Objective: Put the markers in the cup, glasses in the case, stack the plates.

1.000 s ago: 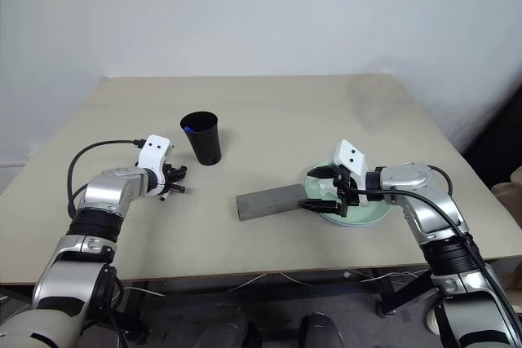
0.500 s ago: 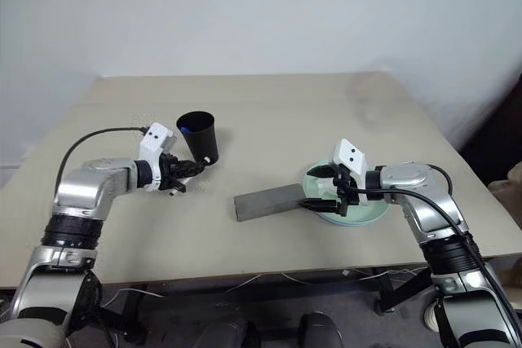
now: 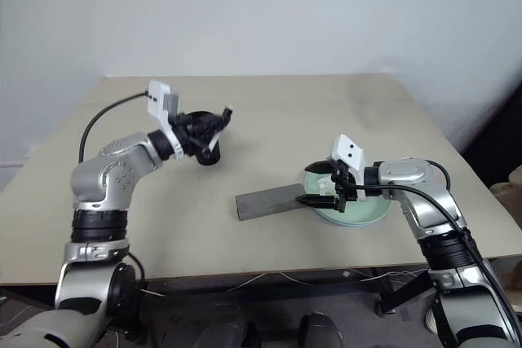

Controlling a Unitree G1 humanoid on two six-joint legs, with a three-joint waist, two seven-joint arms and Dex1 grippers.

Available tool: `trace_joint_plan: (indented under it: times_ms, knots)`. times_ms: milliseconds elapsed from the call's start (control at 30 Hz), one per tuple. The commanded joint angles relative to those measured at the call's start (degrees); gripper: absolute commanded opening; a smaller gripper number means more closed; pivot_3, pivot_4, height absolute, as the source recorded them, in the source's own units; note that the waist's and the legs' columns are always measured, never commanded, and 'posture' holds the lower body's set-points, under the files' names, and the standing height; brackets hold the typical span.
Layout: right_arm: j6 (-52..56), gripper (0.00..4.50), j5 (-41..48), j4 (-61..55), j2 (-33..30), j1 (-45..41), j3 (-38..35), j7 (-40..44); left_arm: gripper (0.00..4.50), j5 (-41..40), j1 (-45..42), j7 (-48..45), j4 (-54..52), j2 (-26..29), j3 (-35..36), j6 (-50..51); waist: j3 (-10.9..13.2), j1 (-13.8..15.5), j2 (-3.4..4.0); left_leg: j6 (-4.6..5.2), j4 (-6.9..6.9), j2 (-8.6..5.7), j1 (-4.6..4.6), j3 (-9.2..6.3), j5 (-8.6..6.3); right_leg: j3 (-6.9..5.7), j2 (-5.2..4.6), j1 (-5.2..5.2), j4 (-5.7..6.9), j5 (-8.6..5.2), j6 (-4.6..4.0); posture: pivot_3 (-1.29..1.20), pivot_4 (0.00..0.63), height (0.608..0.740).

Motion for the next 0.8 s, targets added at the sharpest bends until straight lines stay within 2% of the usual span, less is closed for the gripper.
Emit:
trace_joint_plan:
  times_ms: [33, 200, 333, 600, 800]
  knots:
    - [-1.0, 4.41, 0.0, -0.4, 0.2, -1.6, -0.9, 0.0, 0.31, 4.0, -3.9, 6.6, 5.8, -2.2, 1.9, -13.3, 0.0, -0.1, 0.00, 0.01, 0.00, 0.00, 0.00, 0.05, 0.00, 0.01, 0.01, -0.01, 0.00, 0.00, 0.00, 0.00, 0.000, 0.723]
    - [-1.0, 4.41, 0.0, -0.7, 0.4, -1.2, -1.2, -0.1, 0.31, 9.8, -8.7, 14.8, 18.1, -3.7, 1.9, -30.0, 0.0, 0.0, -0.02, 0.27, 0.01, -0.01, -0.02, 0.08, -0.10, 0.00, 0.01, -0.01, -0.01, 0.01, 0.00, 0.00, 0.000, 0.723]
    - [-0.8, 4.41, 0.2, -1.2, 0.6, -0.6, -1.3, -0.4, 0.31, 12.9, -11.3, 17.5, 28.3, -3.5, 1.5, -40.4, 0.0, 0.0, -0.02, 0.27, 0.01, -0.03, -0.02, 0.08, -0.10, -0.02, -0.02, 0.00, -0.03, 0.02, 0.00, 0.00, 0.000, 0.723]
    - [-0.8, 4.41, 0.3, -1.6, 0.9, -0.4, -1.5, -0.8, 0.31, 16.2, -14.5, 18.8, 43.6, -4.3, 0.5, -49.9, 0.0, 0.2, -0.04, 0.29, 0.03, -0.04, -0.07, 0.08, -0.11, -0.10, -0.07, 0.00, -0.05, 0.02, 0.03, 0.00, 0.000, 0.723]
    - [-0.7, 4.41, 0.5, -1.9, 0.8, -0.2, -1.5, -0.8, 0.31, 17.9, -15.2, 19.3, 49.5, -4.6, -0.1, -54.0, 0.0, 0.2, -0.04, 0.29, 0.03, -0.03, -0.07, 0.07, -0.12, -0.14, -0.09, -0.01, -0.04, 0.03, 0.04, 0.00, 0.000, 0.723]
